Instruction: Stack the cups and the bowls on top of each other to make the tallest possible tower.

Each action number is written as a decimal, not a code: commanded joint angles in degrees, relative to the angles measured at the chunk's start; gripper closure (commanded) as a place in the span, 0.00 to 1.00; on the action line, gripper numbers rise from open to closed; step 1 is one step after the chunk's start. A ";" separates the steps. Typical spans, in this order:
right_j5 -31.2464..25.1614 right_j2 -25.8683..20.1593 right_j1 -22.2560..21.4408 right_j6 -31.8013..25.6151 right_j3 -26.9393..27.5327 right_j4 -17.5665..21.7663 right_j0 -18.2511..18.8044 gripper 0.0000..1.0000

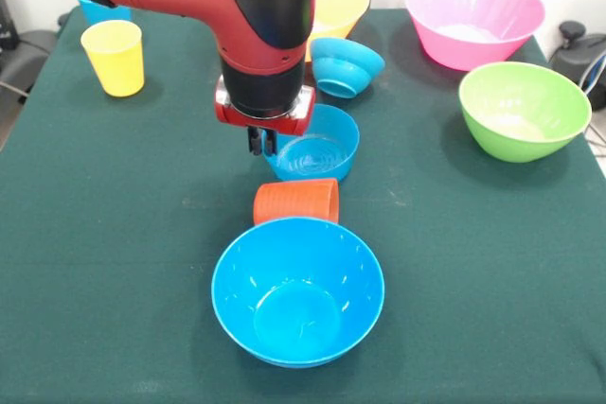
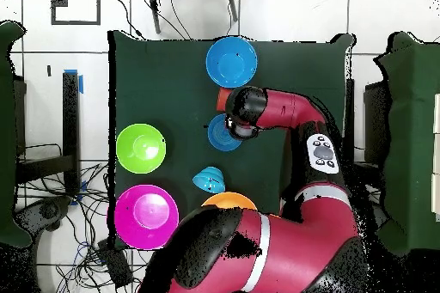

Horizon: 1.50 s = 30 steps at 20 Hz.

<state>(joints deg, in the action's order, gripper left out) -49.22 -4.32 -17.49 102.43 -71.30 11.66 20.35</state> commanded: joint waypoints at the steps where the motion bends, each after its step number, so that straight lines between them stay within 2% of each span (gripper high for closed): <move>1: 5.52 -5.13 7.51 3.91 6.10 -0.70 -1.88 1.00; 5: 4.56 -4.59 9.14 2.86 9.22 0.00 -2.47 1.00; 14: 2.58 -2.90 9.74 4.52 10.62 0.16 -3.98 1.00; 24: -6.28 0.15 3.11 7.39 6.45 -1.67 -6.44 1.00; 30: -11.02 1.59 -0.66 7.25 4.10 -3.35 -7.50 1.00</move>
<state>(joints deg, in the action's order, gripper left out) -54.14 -0.74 -15.94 102.43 -64.52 10.48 14.73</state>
